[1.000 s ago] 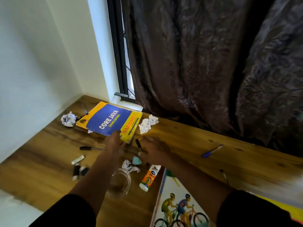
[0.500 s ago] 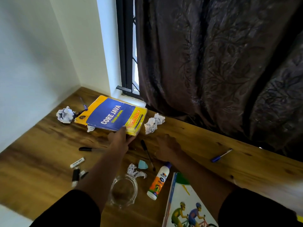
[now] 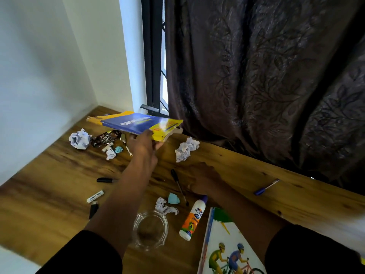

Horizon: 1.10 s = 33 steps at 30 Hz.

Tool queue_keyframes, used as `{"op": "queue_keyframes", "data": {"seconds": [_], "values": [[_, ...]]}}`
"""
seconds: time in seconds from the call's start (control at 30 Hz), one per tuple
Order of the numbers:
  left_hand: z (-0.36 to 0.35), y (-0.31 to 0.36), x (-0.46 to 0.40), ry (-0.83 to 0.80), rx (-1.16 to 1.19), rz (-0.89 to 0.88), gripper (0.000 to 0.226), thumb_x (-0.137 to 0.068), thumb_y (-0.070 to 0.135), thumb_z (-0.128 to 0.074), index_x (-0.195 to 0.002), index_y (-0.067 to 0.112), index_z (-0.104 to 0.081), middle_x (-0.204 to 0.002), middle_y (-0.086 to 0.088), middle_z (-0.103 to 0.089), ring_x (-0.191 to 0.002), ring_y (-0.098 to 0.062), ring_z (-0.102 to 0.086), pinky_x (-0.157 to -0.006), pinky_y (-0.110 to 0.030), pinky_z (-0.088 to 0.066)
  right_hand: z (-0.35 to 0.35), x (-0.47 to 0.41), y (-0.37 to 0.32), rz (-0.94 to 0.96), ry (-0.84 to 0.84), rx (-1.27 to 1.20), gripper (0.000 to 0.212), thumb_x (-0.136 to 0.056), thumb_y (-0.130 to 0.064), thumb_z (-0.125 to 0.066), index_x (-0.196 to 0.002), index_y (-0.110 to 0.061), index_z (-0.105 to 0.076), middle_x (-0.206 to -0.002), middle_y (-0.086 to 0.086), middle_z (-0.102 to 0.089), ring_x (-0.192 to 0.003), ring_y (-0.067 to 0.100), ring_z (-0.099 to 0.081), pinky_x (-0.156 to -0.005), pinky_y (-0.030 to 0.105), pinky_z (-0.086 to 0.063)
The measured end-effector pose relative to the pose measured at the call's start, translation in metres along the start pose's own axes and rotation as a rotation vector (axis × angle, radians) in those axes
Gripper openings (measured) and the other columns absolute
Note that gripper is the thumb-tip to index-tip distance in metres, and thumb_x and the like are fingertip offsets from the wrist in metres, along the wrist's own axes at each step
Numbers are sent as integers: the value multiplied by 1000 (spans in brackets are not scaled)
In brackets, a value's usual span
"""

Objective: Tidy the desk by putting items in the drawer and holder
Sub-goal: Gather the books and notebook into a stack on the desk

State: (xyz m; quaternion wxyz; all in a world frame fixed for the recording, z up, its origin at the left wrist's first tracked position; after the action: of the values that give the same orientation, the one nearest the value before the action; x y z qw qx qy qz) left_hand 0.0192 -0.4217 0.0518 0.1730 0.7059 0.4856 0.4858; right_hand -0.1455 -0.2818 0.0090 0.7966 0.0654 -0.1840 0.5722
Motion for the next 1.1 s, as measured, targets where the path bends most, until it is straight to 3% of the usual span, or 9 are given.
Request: {"op": "queue_keyframes", "data": {"seconds": [0.13,0.27,0.37,0.57,0.67,0.73,0.83,1.0,1.1], "values": [[-5,9,23,-22,102,10,30,-95,3,-65,-121,13,-54,-95,-14,-70,-66,-20,-70,-49,-30,-59,6,8,0,7,-73,-88,70,-93,-34,-69,-155,-25,-37,-160,10,-35,-144,34,-37,-116,45,-33],[-5,10,49,-52,131,13,36,-95,2,-64,-128,11,-55,-101,-15,-71,-68,-21,-70,-61,-36,-64,2,12,9,-29,-173,-148,74,-98,-30,-66,-159,-18,-26,-164,13,-25,-150,32,-28,-120,40,-26],[-5,16,64,-81,140,-42,42,-94,-1,-64,-134,11,-57,-109,-16,-73,-64,-21,-73,-57,-35,-64,-1,19,17,-43,-219,-226,67,-102,-27,-61,-159,-15,-27,-164,11,-27,-150,29,-30,-119,35,-28],[-10,31,86,-176,136,-110,36,-95,1,-64,-129,11,-55,-113,-19,-72,-74,-26,-76,-59,-35,-63,-8,12,40,-78,-15,-416,59,-98,-32,-66,-151,-22,-43,-154,6,-44,-140,27,-46,-115,39,-40],[-21,38,102,-277,127,-133,26,-97,4,-63,-119,14,-54,-119,-23,-70,-84,-29,-75,-71,-42,-65,9,17,39,-93,158,-598,48,-100,-23,-61,-146,-23,-50,-146,3,-51,-133,23,-50,-108,32,-42],[-31,39,114,-346,118,-142,21,-97,6,-64,-113,14,-52,-124,-25,-68,-89,-31,-74,-68,-42,-65,25,23,30,-83,197,-733,39,-100,-18,-58,-139,-24,-57,-142,1,-57,-126,21,-55,-100,31,-46],[-46,36,135,-475,96,-140,31,-97,9,-64,-127,10,-54,-126,-24,-68,-93,-33,-74,-62,-35,-61,41,36,15,-98,135,-1128,30,-106,-30,-51,-133,-22,-62,-137,7,-64,-120,24,-60,-100,40,-51],[-55,16,169,-758,19,-137,45,-98,12,-59,-141,5,-51,-124,-19,-69,-96,-34,-71,-74,-45,-61,61,68,-7,84,-285,-2199,91,-97,-77,-22,-146,-6,-50,-144,24,-56,-131,46,-56,-109,61,-42],[-35,-8,182,-858,40,30,47,-98,10,-53,-145,2,-49,-128,-19,-67,-101,-32,-71,-76,-43,-63,70,89,16,221,-298,-2442,88,-100,-72,-19,-134,-5,-64,-133,25,-64,-123,45,-62,-102,60,-49]]}}
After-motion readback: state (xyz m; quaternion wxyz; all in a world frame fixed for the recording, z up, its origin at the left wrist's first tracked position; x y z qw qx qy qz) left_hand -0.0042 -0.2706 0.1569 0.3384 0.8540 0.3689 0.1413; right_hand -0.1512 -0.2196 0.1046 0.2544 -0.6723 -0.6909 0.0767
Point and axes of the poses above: each hand's wrist, its own x-axis away from the middle knuckle, its own z-axis out of the back of the hand, y = z × x, the point moved 7 cm from there along -x, towards the middle knuckle
